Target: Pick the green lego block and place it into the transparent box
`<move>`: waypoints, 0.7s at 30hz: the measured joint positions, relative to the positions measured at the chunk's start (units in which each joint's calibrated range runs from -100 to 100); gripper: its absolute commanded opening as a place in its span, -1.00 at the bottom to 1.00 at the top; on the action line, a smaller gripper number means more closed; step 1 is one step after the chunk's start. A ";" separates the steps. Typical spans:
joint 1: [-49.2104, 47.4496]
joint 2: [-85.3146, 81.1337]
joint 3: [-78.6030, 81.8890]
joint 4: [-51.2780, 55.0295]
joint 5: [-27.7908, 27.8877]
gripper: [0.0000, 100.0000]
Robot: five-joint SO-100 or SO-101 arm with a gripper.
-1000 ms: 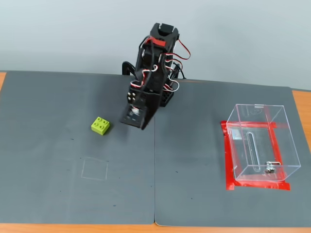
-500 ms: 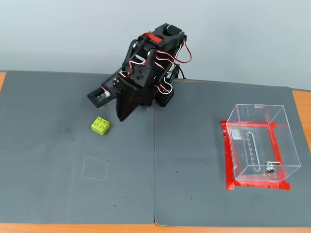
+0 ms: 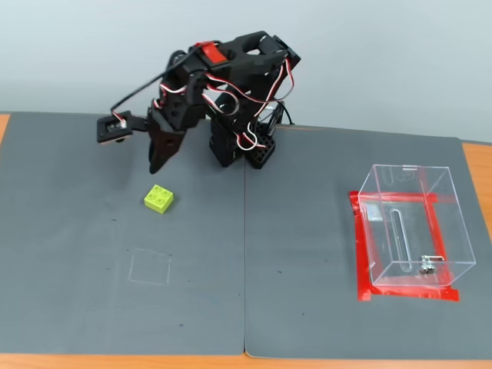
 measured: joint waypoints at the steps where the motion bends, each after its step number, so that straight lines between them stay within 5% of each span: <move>1: 0.07 1.44 -1.44 0.43 -0.05 -0.69; 12: 1.69 10.71 -9.52 -0.78 0.44 -0.37; 21: -1.77 17.42 -9.61 -3.30 10.55 -0.37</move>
